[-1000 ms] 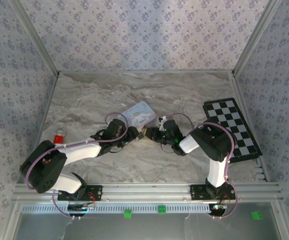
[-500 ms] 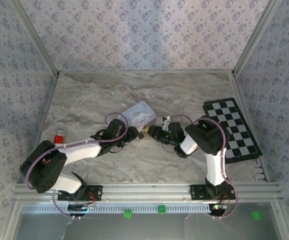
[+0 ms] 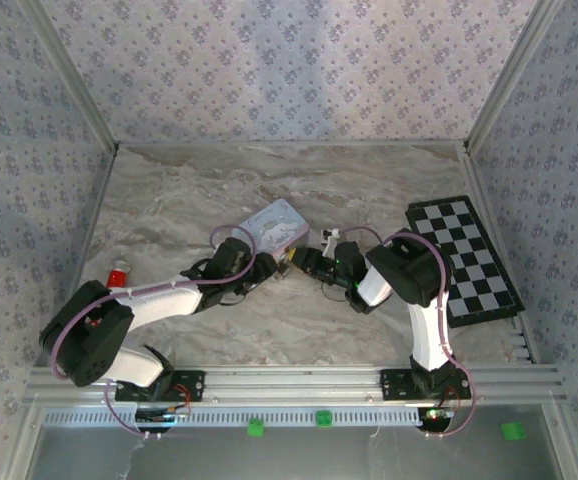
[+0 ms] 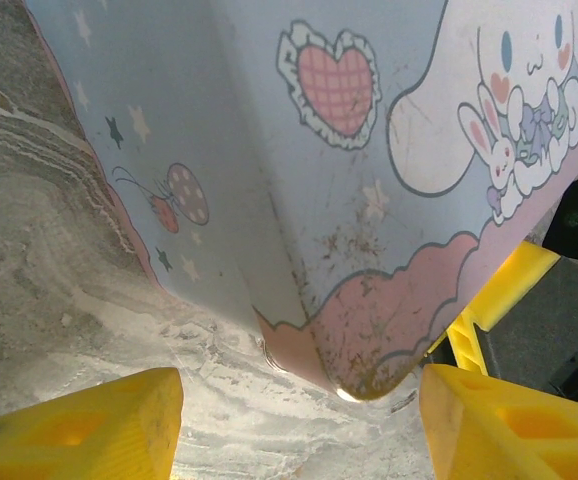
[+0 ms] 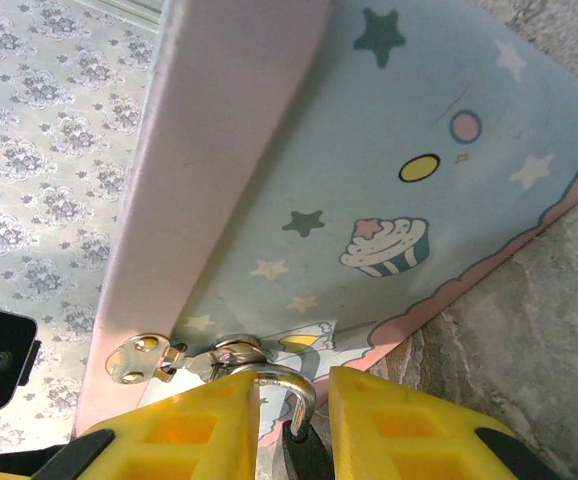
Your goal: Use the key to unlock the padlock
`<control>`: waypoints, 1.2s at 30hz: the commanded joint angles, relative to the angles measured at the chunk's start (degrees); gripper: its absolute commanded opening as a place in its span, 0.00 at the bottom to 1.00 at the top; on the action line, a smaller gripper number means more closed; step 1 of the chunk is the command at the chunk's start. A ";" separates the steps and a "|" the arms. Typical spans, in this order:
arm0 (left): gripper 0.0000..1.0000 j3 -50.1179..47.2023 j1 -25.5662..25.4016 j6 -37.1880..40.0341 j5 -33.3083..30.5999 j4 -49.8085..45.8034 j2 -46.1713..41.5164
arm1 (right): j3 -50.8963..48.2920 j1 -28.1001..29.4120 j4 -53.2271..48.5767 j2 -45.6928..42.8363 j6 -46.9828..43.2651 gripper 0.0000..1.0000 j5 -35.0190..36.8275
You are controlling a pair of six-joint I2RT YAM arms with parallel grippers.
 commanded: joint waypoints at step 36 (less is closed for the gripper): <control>0.65 6.82 7.30 7.43 1.37 -5.91 2.47 | 8.02 7.44 -45.75 -5.89 -13.47 0.44 10.07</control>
